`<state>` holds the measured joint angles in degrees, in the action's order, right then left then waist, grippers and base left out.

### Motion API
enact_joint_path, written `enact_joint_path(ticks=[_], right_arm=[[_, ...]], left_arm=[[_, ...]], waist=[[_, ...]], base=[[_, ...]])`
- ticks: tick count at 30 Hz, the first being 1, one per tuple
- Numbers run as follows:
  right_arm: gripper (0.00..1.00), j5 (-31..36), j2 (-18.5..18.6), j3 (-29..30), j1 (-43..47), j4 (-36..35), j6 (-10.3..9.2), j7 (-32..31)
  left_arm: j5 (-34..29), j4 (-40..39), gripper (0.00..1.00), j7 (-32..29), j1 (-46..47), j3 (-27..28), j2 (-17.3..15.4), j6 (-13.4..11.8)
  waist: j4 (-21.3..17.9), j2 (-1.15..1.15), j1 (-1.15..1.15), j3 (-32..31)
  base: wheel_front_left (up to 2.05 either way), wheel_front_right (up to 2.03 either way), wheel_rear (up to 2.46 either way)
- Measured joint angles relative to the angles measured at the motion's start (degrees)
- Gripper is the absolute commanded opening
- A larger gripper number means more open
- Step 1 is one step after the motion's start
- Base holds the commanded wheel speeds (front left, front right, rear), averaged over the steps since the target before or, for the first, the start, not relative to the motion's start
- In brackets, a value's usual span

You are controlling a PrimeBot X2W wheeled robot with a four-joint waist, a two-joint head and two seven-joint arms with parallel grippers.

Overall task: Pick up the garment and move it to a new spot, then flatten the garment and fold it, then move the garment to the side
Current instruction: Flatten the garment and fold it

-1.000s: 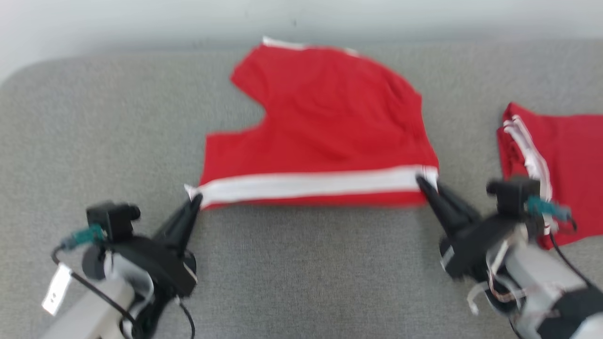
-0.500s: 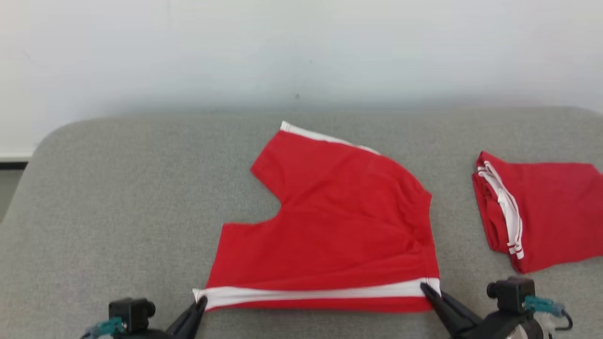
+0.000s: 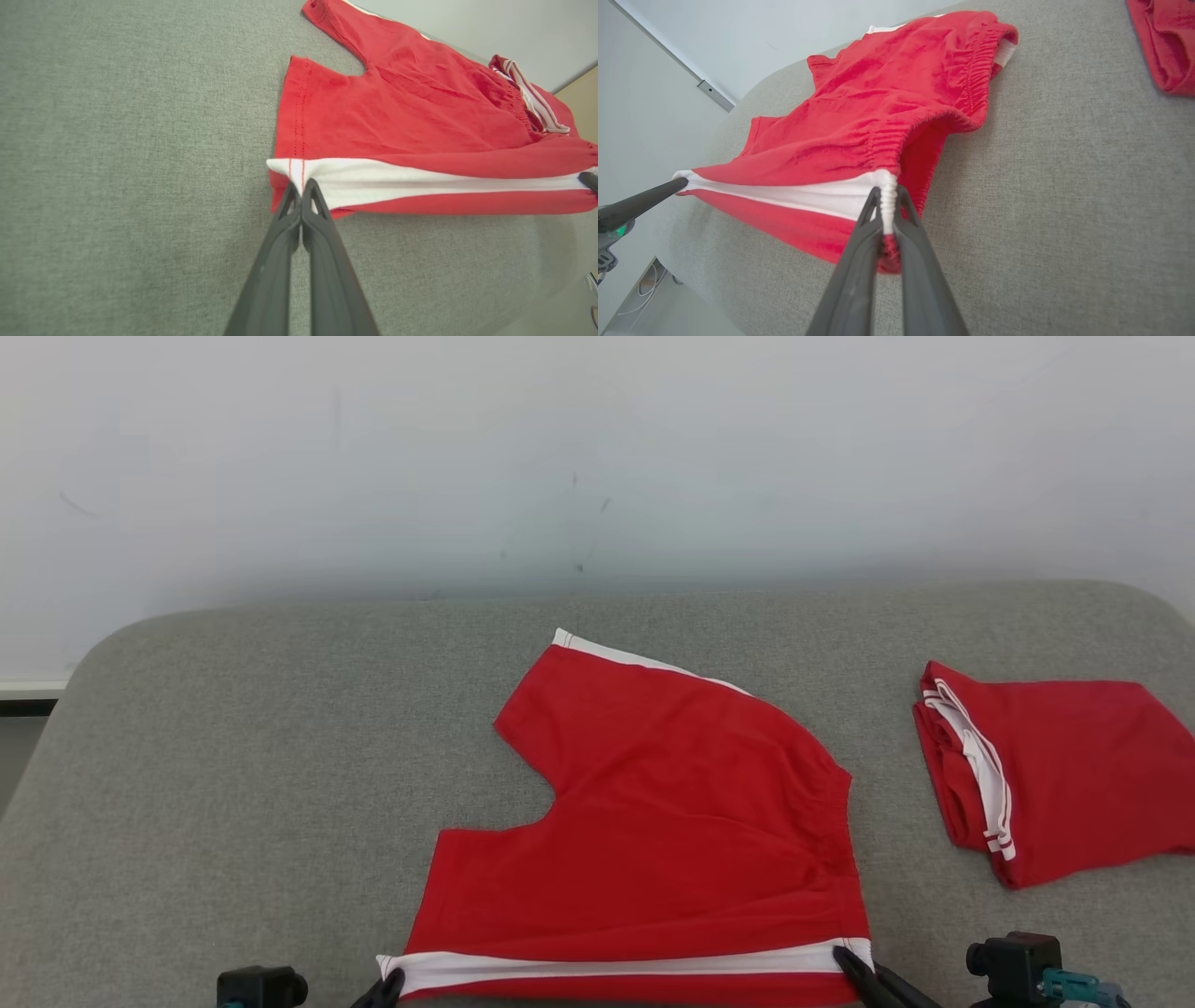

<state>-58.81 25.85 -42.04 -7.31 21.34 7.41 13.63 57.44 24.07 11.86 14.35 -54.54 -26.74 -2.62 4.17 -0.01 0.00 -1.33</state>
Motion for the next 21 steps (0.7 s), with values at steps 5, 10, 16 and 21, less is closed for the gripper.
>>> enact_joint_path(ticks=[5,10,16,21], right_arm=[[0.00,0.97,-0.07,-0.63,-0.42,0.15,-0.04,-0.10],[0.00,1.25,-0.09,-0.65,-0.40,0.25,-0.36,-0.34],[0.00,1.34,-0.08,-0.60,-0.54,0.33,-0.62,-0.54],[0.00,1.34,-0.08,-0.58,-0.99,0.46,-0.88,-0.54]], left_arm=[[0.02,0.26,0.00,-1.52,0.00,-0.90,0.07,-0.42],[0.03,0.34,0.44,-3.41,-0.02,-2.00,0.13,-0.45],[-0.04,-0.12,1.00,-5.24,0.14,-2.15,-0.09,-0.97],[-0.53,-1.26,1.00,-6.09,0.14,-2.40,-0.97,-1.48]], waist=[[0.46,0.00,0.00,0.28],[0.99,0.00,0.00,0.69],[1.74,0.01,0.00,1.22],[2.03,0.01,0.00,1.33]], base=[[0.00,0.00,0.00],[0.00,0.00,0.00],[0.00,0.00,0.00],[0.00,0.00,0.00]])
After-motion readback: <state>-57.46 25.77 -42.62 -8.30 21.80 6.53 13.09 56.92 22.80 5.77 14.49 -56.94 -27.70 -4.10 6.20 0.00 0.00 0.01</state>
